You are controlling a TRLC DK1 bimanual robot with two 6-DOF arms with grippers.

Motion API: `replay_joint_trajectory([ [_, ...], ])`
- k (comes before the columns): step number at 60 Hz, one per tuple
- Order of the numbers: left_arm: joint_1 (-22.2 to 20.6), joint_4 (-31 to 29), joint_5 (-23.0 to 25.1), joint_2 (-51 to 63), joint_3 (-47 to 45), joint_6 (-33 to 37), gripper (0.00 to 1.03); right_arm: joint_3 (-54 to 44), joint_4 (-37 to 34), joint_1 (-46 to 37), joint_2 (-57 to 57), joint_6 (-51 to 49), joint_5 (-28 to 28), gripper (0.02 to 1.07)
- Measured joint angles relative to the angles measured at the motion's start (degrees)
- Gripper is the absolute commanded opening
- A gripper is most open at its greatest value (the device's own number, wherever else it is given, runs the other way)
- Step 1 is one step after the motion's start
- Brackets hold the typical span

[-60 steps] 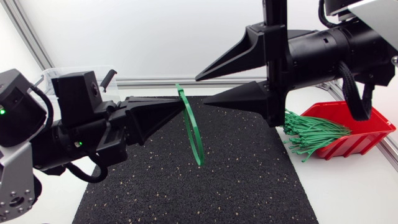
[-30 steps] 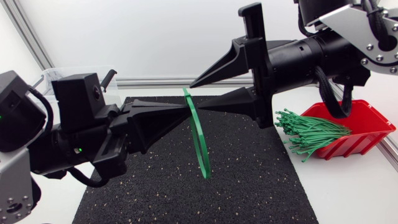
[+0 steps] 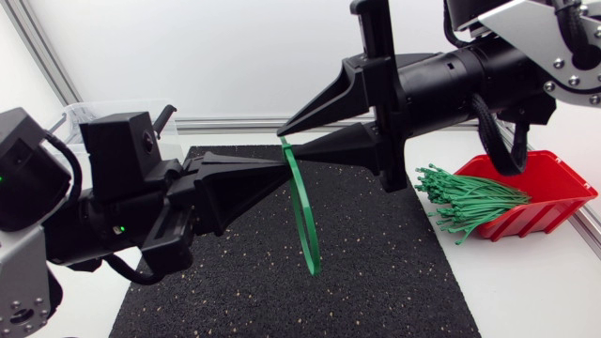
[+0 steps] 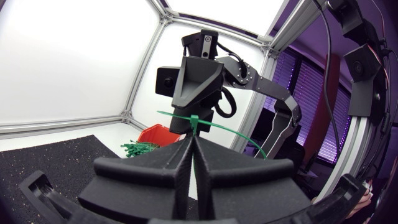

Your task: Take a green cable tie from the red box, thread the tail through the head to close it, then place it in the transparent bin on the left.

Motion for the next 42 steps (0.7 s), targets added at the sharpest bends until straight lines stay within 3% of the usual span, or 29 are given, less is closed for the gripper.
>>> replay_joint_trajectory([
  [34,-0.3,0.0,0.0,0.0,0.0,0.0,0.04,0.0,1.0,0.4,0.0,0.0,1.1,0.2],
  [38,-0.3,0.0,0.1,0.0,0.0,0.0,0.04,0.0,1.1,0.4,0.0,0.0,1.1,0.11],
  [42,-0.3,0.0,0.2,0.0,0.0,0.0,0.04,0.0,1.2,0.4,0.0,0.0,1.5,0.11],
])
